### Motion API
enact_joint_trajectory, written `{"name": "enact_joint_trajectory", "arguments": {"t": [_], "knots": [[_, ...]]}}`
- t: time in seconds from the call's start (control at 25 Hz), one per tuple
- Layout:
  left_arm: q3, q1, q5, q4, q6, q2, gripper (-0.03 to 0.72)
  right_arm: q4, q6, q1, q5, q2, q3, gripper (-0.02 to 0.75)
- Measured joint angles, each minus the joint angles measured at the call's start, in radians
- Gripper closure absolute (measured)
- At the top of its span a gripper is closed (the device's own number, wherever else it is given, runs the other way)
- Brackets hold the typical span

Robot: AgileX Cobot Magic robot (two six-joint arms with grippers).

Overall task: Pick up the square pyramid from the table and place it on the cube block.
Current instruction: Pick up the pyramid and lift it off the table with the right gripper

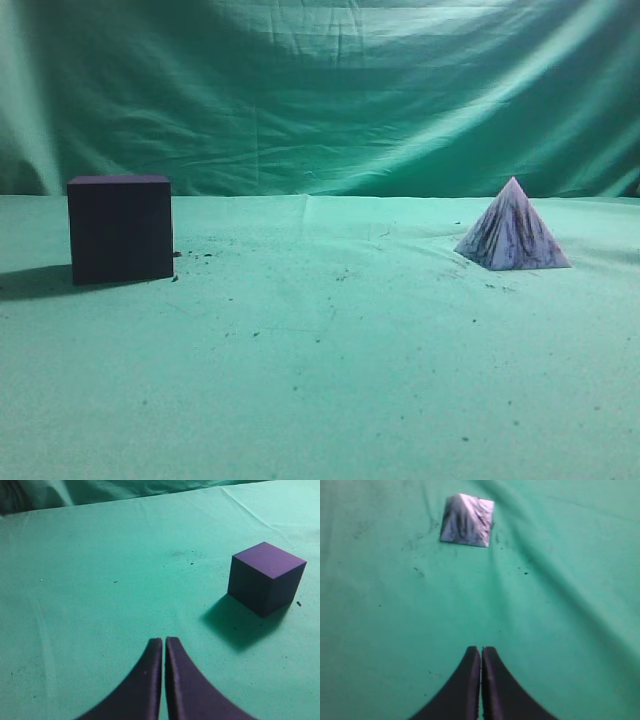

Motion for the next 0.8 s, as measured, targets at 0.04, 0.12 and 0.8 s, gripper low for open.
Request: {"name": "enact_joint_trajectory", "arguments": {"t": [0.04,0.12,0.8], "knots": [[0.000,0.000,0.000,0.000,0.000,0.000,0.688,-0.024,0.029,0.040,0.002,0.050,-0.029,0.738],[0.000,0.000,0.000,0.000,0.000,0.000,0.688,-0.082,0.089,0.101,0.004,0.151,-0.088,0.738],[0.000,0.000,0.000,0.000,0.000,0.000,0.688,-0.055,0.166,0.144,-0.108,0.715,-0.391,0.093]]}}
